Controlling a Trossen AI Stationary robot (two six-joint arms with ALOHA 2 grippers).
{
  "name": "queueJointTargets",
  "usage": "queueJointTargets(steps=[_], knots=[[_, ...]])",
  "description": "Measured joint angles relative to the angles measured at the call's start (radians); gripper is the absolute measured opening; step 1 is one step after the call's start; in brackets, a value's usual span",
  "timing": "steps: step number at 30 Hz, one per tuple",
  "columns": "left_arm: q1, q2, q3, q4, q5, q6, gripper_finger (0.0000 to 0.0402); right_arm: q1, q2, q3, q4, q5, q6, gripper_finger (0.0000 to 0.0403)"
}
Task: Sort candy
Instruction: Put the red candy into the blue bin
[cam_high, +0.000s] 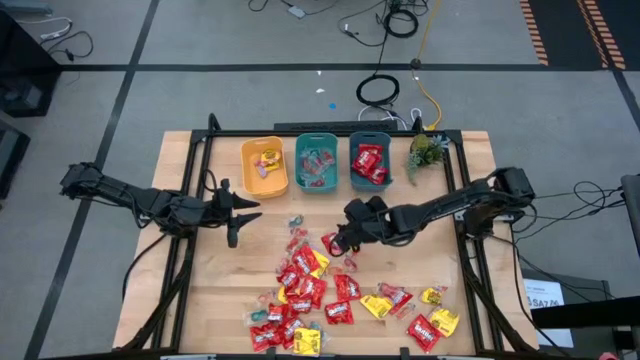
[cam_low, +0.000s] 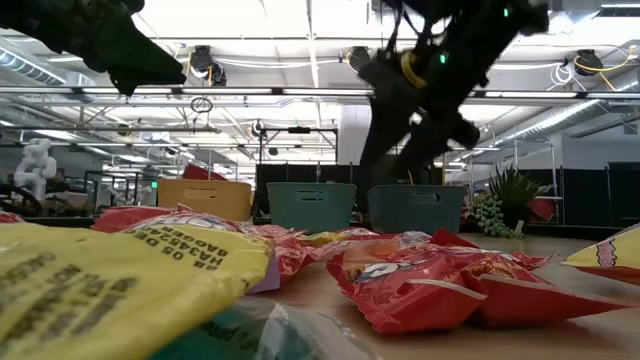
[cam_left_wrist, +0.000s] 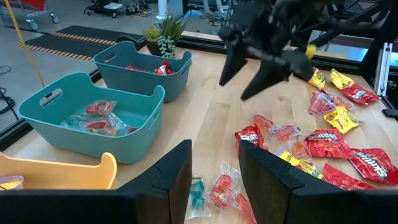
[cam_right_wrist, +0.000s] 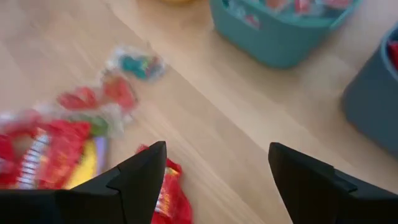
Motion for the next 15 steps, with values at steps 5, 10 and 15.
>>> queueJointTargets(steps=[5, 10, 15], knots=[[0.0, 0.0, 0.0, 0.003, -0.004, 0.007, 0.0141, 0.0, 0.087, -0.033, 0.145, -0.089, -0.001, 0.0274], [0.0, 0.0, 0.0, 0.003, -0.004, 0.005, 0.0141, 0.017, 0.191, -0.029, 0.232, -0.167, 0.003, 0.0274], [0.0, 0.0, 0.0, 0.003, -0.004, 0.004, 0.0141, 0.036, 0.262, -0.023, 0.234, -0.148, 0.061, 0.0269]])
